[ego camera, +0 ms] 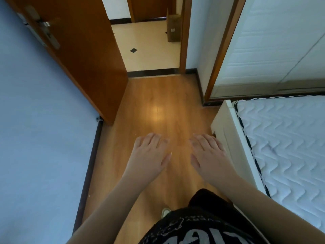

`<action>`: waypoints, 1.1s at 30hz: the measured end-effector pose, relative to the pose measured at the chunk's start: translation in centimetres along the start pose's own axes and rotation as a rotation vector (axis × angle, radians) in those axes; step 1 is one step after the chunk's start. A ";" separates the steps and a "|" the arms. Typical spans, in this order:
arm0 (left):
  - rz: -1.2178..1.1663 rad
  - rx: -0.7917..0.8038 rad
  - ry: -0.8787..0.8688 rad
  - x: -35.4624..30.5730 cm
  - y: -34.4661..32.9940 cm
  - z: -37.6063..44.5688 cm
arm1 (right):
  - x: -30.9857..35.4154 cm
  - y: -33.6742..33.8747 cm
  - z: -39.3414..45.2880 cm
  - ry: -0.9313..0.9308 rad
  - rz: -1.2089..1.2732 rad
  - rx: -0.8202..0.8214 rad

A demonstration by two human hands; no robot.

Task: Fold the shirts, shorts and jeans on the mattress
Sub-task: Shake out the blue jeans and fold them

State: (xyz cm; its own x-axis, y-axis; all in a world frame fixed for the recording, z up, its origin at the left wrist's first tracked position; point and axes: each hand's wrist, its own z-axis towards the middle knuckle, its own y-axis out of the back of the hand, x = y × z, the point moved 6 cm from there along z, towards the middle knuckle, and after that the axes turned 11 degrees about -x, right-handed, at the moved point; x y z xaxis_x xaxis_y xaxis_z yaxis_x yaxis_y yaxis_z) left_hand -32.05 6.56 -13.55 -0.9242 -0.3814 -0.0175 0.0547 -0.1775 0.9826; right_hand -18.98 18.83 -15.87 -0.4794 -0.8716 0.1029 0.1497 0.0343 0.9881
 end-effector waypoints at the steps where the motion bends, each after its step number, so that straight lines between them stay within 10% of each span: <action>1: -0.010 -0.004 -0.012 0.2 -0.4 1.8 | -0.6 -0.1 1.4 -0.008 -0.005 -0.001; 33: -0.116 -0.037 -0.510 8.8 -11.9 57.9 | -23.6 -5.5 46.4 -0.486 0.017 0.032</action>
State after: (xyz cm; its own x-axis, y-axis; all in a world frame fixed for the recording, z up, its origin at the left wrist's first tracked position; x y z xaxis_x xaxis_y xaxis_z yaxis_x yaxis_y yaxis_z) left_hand -62.73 57.85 -14.69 -0.9910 0.1317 -0.0243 -0.0542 -0.2281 0.9721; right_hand -48.66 61.91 -18.43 -0.8268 -0.5413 0.1530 0.1381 0.0684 0.9881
